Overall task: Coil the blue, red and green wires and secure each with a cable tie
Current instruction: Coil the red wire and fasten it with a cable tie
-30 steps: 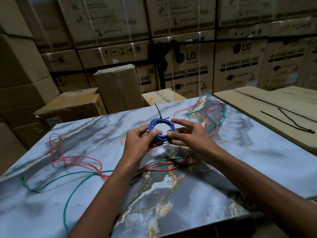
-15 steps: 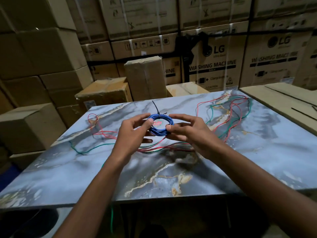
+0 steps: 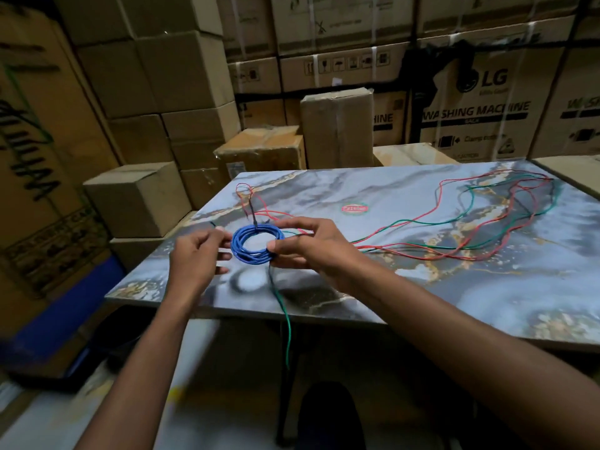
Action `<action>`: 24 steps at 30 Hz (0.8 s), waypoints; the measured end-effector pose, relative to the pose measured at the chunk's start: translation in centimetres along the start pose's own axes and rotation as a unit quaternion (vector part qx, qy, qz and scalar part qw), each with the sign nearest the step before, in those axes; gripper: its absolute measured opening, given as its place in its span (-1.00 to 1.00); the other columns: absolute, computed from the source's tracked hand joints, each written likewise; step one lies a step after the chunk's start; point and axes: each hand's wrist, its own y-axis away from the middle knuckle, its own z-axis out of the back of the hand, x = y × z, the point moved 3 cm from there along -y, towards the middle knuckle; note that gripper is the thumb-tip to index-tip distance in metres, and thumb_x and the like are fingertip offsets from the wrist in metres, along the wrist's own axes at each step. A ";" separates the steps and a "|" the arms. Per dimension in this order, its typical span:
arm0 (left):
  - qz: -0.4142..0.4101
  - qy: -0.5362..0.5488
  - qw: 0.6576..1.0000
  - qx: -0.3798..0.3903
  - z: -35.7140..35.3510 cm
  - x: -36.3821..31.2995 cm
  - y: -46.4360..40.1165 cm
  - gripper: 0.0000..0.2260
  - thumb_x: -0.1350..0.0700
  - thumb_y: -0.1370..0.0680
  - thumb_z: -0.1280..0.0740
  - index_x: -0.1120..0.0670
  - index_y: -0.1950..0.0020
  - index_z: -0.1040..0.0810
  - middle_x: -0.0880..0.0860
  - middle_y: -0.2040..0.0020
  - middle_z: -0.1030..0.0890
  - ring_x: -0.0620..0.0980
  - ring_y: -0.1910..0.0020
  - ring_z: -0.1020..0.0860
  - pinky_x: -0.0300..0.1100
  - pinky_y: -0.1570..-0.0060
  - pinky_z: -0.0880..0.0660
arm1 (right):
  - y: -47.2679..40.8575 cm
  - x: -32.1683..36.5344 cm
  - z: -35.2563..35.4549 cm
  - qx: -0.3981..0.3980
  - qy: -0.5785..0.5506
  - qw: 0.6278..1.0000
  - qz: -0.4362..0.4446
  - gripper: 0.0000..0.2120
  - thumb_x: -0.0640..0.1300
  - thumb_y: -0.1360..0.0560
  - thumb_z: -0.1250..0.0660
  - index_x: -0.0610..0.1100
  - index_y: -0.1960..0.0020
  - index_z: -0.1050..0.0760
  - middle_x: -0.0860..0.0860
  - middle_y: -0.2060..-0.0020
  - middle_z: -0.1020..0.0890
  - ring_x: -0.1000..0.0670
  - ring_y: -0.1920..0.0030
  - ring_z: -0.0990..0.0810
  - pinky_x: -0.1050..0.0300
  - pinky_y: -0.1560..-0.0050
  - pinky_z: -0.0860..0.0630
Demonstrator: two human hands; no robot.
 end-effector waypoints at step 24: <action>-0.015 -0.101 0.992 -0.072 3.3 2.1 -0.9 -0.78 -0.03 -0.61 -0.30 0.00 0.10 -0.68 -0.01 0.16 -0.70 -0.01 0.08 -0.66 0.13 -0.11 -0.60 | -3.1 -3.4 -6.1 -0.036 0.613 0.778 0.136 -0.53 0.29 -0.46 -0.45 -0.13 -0.03 -0.66 -0.08 0.14 -0.63 -0.12 0.12 -0.57 0.05 0.21 -0.47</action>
